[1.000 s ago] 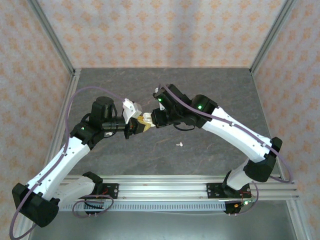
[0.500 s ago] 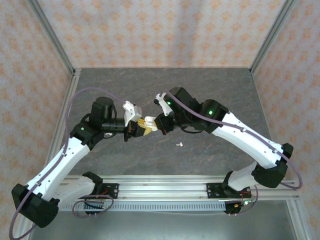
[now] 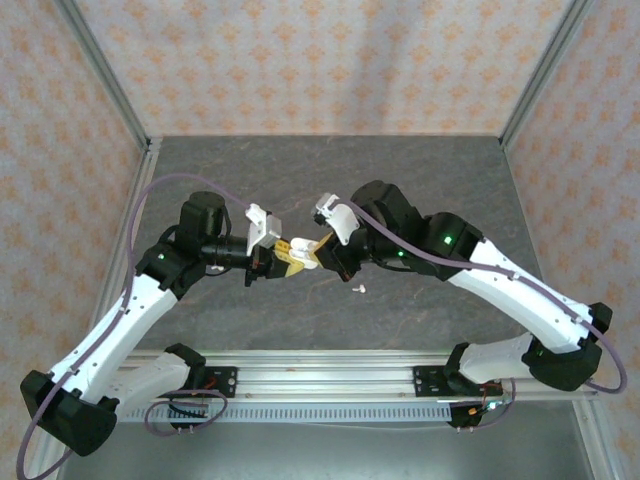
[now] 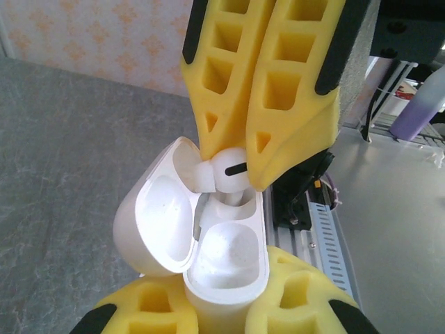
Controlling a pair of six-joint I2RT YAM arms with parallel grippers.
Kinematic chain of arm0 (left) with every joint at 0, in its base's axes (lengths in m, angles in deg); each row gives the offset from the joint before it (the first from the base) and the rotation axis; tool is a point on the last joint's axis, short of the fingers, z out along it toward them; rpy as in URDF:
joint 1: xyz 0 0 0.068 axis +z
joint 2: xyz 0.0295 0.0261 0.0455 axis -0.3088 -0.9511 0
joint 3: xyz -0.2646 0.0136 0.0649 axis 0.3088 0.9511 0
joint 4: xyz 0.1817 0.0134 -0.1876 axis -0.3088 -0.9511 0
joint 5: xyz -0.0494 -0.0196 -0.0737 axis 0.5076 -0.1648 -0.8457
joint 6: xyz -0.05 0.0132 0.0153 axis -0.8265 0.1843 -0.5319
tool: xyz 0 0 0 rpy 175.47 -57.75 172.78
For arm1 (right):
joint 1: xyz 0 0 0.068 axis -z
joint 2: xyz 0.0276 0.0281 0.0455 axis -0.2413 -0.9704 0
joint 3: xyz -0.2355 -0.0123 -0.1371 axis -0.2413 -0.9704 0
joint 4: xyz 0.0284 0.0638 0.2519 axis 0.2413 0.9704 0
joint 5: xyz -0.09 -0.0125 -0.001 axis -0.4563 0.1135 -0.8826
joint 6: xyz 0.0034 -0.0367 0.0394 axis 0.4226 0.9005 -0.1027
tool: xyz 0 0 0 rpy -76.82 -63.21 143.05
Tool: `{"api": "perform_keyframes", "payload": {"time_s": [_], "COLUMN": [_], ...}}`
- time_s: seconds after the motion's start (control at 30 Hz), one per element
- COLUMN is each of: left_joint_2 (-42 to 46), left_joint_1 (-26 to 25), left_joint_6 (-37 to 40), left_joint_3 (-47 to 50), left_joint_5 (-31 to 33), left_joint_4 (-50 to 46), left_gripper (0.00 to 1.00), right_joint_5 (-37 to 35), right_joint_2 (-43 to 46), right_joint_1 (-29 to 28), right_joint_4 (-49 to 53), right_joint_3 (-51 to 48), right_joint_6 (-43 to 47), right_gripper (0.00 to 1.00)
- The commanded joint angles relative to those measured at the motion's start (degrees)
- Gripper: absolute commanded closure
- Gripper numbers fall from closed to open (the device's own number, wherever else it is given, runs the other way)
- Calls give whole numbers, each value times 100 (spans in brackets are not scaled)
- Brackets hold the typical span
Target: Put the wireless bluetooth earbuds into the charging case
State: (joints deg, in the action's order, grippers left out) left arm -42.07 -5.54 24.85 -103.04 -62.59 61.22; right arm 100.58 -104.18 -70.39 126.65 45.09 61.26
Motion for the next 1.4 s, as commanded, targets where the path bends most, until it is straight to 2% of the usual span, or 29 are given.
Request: {"api": "perform_keyframes", "payload": {"time_s": [0.0, 0.23, 0.6, 0.63, 0.83, 0.93, 1.13, 1.37], "left_joint_2": [-5, -5, -92, -101, -86, -75, -79, -66], "left_joint_1": [33, 37, 31, 33, 33, 28, 26, 30], "left_joint_6": [173, 272, 305, 303, 307, 295, 295, 248], "left_joint_3": [-246, -281, -387, -395, -352, -318, -299, -233], "left_joint_5": [-295, -410, -445, -454, -402, -367, -297, -166], "left_joint_4": [-45, -154, -155, -163, -184, -155, -140, -51], "left_gripper": [100, 100, 100, 100, 100, 100, 100, 100], "right_joint_5": [483, 1421, 1960, 1948, 1631, 1478, 1258, 1017], "right_joint_2": [155, 152, -42, -51, -5, 35, 192, 184], "right_joint_1": [72, 453, 561, 570, 670, 716, 816, 826], "right_joint_4": [-278, -567, -463, -468, -535, -519, -647, -595], "right_joint_3": [-192, -376, -590, -596, -444, -344, -272, -134], "right_joint_6": [488, 605, 847, 838, 605, 465, 98, -600], "right_gripper": [91, 89, 89, 87, 56, 49, 44, 44]}}
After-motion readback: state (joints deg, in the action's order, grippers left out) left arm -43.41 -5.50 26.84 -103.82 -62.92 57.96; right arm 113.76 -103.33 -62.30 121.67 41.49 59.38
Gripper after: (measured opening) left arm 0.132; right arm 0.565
